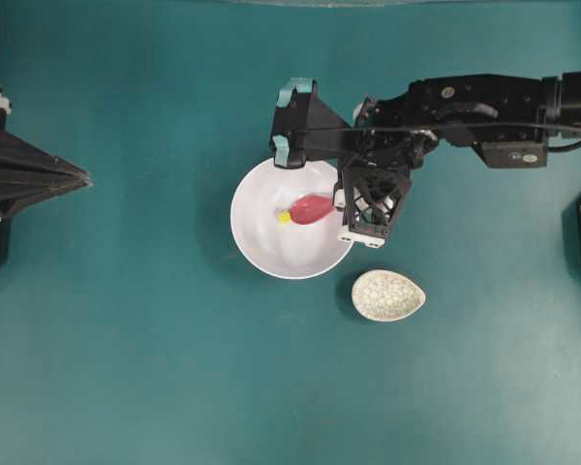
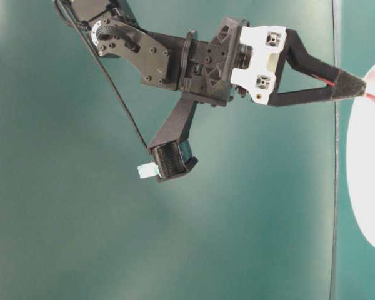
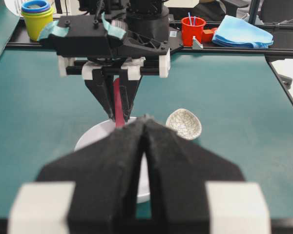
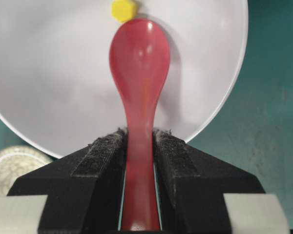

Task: Scoop the yellow hexagonal prism block from the bowl with a spoon using the right arm.
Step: 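Lower the spoon into the bowl and slide it under the yellow block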

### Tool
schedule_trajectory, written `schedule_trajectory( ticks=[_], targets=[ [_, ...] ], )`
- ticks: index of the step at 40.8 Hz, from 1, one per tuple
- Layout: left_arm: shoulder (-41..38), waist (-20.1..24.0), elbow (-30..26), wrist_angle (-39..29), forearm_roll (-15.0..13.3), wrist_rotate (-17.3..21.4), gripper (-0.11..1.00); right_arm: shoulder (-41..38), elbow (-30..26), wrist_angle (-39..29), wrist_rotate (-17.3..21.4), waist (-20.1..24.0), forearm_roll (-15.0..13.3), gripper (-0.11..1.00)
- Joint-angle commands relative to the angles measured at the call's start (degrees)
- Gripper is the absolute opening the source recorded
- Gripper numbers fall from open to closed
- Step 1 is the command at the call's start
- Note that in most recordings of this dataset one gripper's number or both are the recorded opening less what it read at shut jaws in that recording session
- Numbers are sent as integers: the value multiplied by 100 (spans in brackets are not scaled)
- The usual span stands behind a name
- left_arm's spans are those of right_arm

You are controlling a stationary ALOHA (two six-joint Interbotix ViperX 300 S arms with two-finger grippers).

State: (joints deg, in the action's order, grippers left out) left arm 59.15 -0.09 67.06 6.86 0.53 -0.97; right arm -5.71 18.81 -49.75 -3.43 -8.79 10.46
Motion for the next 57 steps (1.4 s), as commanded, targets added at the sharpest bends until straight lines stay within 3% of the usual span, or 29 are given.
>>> schedule_trajectory(
  ticks=[1,27,57],
  targets=[
    [-53,0,-141,26,9,-9,2,62,-149,26,-18,35,9,24],
    [-53,0,-141,26,9,-9,2,-149,-343,325,0,132,0,25],
    [0,0,-158,26,9,-9,2,-97,-202,1283,70,167,-9,25]
  ],
)
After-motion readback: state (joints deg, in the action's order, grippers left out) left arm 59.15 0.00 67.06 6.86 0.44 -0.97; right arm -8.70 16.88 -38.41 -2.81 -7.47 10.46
